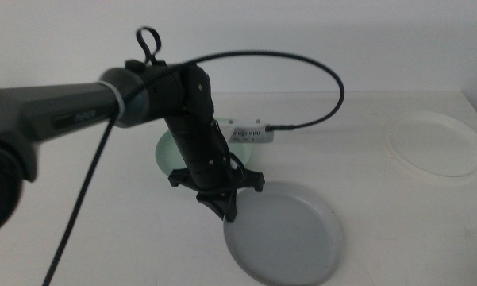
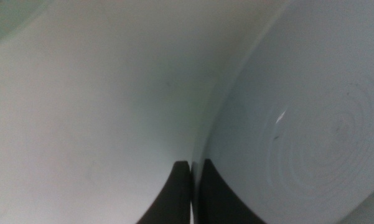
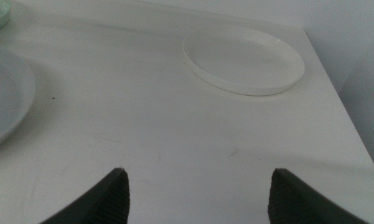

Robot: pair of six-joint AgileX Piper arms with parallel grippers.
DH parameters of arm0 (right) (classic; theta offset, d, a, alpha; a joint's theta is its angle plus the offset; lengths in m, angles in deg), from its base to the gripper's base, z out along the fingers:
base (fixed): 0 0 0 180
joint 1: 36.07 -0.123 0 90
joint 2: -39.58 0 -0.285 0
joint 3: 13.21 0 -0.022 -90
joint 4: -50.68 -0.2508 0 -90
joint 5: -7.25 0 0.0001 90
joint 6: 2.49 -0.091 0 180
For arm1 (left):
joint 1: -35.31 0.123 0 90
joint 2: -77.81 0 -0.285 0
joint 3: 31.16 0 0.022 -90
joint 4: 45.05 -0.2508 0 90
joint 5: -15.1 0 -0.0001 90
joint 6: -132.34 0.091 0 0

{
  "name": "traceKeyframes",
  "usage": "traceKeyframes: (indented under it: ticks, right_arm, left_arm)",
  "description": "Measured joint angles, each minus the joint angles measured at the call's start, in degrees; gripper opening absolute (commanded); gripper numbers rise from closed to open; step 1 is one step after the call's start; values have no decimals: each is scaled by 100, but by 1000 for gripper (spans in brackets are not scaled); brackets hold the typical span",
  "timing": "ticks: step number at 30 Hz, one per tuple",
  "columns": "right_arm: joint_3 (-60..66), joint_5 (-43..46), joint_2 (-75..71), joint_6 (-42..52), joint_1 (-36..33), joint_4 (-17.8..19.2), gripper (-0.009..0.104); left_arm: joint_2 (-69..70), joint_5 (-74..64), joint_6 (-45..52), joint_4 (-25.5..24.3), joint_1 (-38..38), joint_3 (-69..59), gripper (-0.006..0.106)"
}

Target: Stack the three bowls on top of each other.

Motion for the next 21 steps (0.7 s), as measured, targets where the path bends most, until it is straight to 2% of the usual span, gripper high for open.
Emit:
traceKeyframes:
  ticks: [5, 9, 13, 19, 21]
  right_arm:
    - [0, 0, 0, 0, 0, 0, 59]
    - [0, 0, 0, 0, 0, 0, 59]
    - [0, 0, 0, 0, 0, 0, 59]
    - [0, 0, 0, 0, 0, 0, 59]
    - [0, 0, 0, 0, 0, 0, 59]
  left_arm:
    - [-180, 172, -43, 27, -11, 0, -3]
    - [-180, 351, -12, 17, -11, 18, 9]
    - [-180, 415, -12, -129, -11, 45, 36]
    - [-165, 298, 93, -362, 1, 62, 91]
    - [-102, 69, 93, -475, 58, 193, 90]
